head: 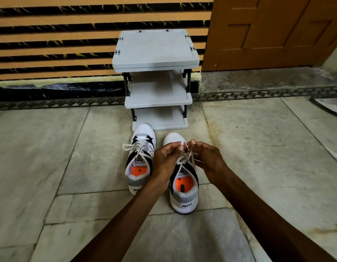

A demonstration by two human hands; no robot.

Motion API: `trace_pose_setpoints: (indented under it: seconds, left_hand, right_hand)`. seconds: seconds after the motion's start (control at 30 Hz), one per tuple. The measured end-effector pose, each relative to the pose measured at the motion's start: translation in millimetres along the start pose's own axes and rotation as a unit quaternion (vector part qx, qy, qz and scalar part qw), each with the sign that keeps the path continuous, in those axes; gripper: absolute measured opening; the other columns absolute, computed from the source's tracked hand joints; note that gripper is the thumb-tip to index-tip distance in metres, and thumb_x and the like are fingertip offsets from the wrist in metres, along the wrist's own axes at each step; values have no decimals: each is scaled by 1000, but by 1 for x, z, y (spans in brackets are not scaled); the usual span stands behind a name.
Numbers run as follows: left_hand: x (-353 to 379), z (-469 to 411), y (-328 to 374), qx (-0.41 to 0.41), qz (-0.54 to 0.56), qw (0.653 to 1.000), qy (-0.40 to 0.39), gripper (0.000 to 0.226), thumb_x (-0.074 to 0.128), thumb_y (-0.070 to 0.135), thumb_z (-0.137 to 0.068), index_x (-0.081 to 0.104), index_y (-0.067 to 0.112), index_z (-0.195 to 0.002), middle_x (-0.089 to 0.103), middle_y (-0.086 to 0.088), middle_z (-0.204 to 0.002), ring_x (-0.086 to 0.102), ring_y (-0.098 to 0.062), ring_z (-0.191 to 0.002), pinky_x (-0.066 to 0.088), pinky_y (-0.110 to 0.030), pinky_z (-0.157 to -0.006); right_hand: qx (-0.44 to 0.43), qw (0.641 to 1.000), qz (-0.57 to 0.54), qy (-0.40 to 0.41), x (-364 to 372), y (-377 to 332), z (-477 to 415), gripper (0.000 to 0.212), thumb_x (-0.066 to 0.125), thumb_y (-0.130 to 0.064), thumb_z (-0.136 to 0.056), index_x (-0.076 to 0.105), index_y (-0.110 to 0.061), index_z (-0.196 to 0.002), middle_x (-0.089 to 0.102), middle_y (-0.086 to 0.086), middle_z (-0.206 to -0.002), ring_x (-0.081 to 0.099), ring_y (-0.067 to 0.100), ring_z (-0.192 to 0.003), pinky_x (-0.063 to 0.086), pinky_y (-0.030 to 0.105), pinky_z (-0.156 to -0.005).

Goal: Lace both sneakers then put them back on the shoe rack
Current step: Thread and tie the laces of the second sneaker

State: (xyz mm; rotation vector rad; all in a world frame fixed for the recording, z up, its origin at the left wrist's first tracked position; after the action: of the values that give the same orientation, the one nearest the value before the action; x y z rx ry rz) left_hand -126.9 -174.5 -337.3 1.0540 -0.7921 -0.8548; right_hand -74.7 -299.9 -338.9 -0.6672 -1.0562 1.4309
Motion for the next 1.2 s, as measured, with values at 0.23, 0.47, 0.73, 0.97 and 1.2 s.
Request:
trace_pose_setpoints:
  seconds: [0.23, 0.47, 0.73, 0.97, 1.2]
  left_hand:
    - [-4, -11, -6, -12, 6, 1000, 10, 16, 62, 8, -90, 69, 22, -89, 72, -5, -84, 69, -13, -73, 56, -23, -66]
    - [-11, -18, -9, 11, -38, 998, 39, 21, 61, 5, -90, 70, 24, -89, 72, -3, -84, 67, -15, -78, 57, -33, -78]
    - [-8, -17, -1, 112, -197, 974, -31, 31, 59, 1, -90, 67, 18, -114, 66, 7, -81, 64, 6, -71, 52, -12, -68]
    - [-4, -12, 10, 175, -354, 916, -73, 38, 59, 0, -86, 67, 26, -113, 58, 13, -72, 60, -1, -69, 47, -12, -67]
    - [-2, -12, 9, 185, -445, 871, -95, 46, 60, 4, -86, 59, 32, -123, 63, 4, -85, 63, -12, -80, 49, -23, -74]
  right_hand:
    - [11, 999, -23, 27, 12, 1, -3, 27, 65, -31, -90, 72, -9, -78, 64, 2, -55, 65, 20, -53, 59, 32, -64]
    - [7, 1000, -3, 12, 10, 3, -9, 21, 53, -7, -95, 73, -14, -94, 67, 1, -65, 61, 12, -55, 53, 23, -56]
    - [14, 999, 44, -6, 9, 9, -17, 26, 52, 5, -91, 69, 1, -109, 67, 18, -74, 62, 20, -57, 56, 25, -57]
    - [39, 997, 47, -45, 9, 9, -18, 29, 55, 13, -84, 72, 1, -104, 69, 23, -79, 63, 17, -56, 56, 25, -61]
    - [61, 998, 15, -21, 2, 12, -21, 29, 60, 12, -83, 66, 4, -110, 70, 23, -83, 66, 18, -52, 57, 25, -55]
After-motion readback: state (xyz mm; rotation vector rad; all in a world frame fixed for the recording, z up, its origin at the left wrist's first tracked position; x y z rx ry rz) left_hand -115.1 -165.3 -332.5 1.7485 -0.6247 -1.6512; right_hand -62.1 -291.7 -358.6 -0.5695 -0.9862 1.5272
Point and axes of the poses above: each hand's wrist, its own z-axis away from the middle knuckle, its own x-axis out of the palm, y = z × x, the point moved 4 cm from there along -z, towards the middle knuckle
